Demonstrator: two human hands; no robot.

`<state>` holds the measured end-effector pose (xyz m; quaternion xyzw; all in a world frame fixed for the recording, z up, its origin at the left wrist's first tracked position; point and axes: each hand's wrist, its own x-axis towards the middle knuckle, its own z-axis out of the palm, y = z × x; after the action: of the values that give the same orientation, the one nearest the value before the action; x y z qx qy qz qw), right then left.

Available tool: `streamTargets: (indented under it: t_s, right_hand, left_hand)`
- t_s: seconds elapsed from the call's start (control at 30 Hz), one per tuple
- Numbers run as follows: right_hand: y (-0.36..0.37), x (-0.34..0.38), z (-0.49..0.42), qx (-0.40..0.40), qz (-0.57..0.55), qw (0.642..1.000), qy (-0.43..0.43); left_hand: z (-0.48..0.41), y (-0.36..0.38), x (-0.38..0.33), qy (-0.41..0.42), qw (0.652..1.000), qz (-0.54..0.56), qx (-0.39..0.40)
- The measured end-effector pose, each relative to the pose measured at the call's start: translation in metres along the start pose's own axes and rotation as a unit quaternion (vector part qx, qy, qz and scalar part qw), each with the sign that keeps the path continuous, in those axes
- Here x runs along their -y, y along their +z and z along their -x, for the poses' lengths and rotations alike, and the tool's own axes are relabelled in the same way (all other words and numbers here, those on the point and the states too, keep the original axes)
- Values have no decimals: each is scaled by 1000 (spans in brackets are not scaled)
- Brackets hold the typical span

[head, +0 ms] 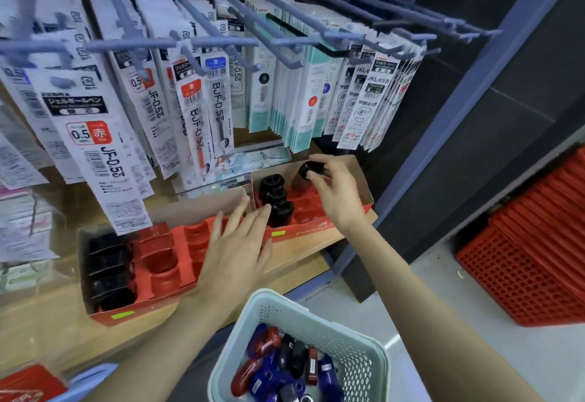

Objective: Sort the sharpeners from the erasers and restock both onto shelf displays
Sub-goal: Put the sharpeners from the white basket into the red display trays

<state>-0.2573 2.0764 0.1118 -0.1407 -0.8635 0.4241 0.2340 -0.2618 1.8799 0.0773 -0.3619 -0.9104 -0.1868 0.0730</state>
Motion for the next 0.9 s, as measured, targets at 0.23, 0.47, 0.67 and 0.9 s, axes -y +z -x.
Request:
streamTargets:
  t_s: [0.23,0.47,0.67,0.9]
  right_hand:
    - [8,-19,-6,88,108,988,-69]
    - [10,-18,-1,137,133,980,-54]
    - [-24,-14,89,6,56,998,-16]
    - [11,-93,247,147,41,940,305]
  left_hand:
    - [-1,1,4,10,1000,14,-1]
    - [-1,-8,-1,13,999,47,23]
    - [46,-18,-22,82,986,145,-22]
    - [138,83,0,52,947,186,258]
